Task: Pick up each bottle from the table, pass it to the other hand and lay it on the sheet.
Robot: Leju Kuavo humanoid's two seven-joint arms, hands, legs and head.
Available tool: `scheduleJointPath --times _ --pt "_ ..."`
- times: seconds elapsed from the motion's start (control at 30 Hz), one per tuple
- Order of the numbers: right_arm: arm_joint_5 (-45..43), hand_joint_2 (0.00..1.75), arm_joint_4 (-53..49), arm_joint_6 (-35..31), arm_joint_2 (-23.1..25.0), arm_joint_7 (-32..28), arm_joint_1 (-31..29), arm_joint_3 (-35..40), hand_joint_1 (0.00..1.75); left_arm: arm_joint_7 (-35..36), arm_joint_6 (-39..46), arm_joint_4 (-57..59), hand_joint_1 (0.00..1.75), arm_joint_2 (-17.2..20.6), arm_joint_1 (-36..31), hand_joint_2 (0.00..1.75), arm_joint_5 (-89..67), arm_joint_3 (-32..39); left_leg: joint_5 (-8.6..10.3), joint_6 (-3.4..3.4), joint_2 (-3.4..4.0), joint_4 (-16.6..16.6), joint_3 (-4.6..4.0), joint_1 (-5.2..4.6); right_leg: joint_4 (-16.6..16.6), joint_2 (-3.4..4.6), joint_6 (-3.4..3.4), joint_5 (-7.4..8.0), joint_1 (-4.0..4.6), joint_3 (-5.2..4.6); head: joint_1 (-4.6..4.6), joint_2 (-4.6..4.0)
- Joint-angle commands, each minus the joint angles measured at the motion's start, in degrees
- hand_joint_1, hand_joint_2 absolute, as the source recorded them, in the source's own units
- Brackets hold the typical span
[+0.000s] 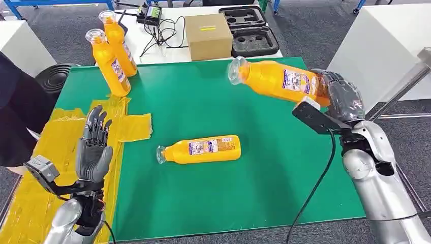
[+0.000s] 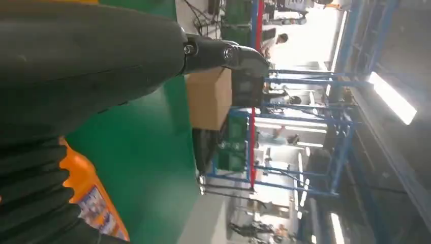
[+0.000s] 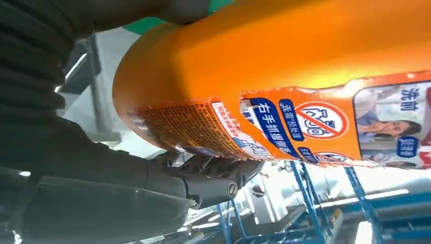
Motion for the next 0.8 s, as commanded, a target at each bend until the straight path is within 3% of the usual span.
scheduleJointPath --times 0.03,0.2,0.3,0.57,0.77,0.8 --pt "-0.2 1.75 5.0 0.6 7.7 1.4 -8.1 6.4 1.75 1.6 -3.2 2.7 0.0 -1.9 -4.0 1.75 4.9 -6.1 -0.08 -0.09 0.23 0.0 0.18 -0.02 0.0 0.13 -0.07 -0.02 -0.01 0.08 0.02 0.0" --pt "-0.6 1.75 15.7 1.0 16.7 4.9 -15.1 9.6 1.75 3.4 -4.7 4.8 0.0 -2.8 -7.8 1.75 11.1 -11.5 -0.06 -0.12 0.44 0.0 0.25 -0.04 0.1 0.28 -0.1 0.03 -0.01 0.07 0.0 0.0" --pt "-1.2 1.75 19.9 0.2 20.9 5.3 -16.2 8.8 1.75 3.9 -4.3 4.1 0.0 -4.5 -8.8 1.75 12.6 -13.5 -0.01 -0.17 0.47 0.0 0.27 -0.02 0.1 0.23 -0.13 0.04 0.02 0.08 0.0 0.0" --pt "-0.9 1.75 19.6 -0.6 22.4 5.2 -14.8 9.3 1.75 4.2 -3.0 3.4 0.0 -5.1 -9.3 1.75 12.6 -14.2 0.06 -0.22 0.34 0.0 0.26 0.06 0.1 0.12 -0.23 0.07 0.08 0.11 0.0 0.0" --pt "-0.8 1.75 17.2 0.2 27.8 4.6 -11.5 13.9 1.75 2.3 1.9 0.9 0.0 -5.8 -8.2 1.75 12.7 -12.1 -0.07 -0.3 0.36 0.0 0.51 0.06 0.0 0.12 -0.31 -0.04 0.09 0.34 0.02 0.0" --pt "-0.6 1.75 17.1 0.1 28.0 4.6 -11.3 14.3 1.75 2.3 2.0 0.7 0.0 -5.7 -8.0 1.75 12.7 -12.0 0.03 -0.24 0.46 0.0 0.23 0.05 0.0 0.28 -0.25 0.09 0.07 0.07 0.02 0.0"
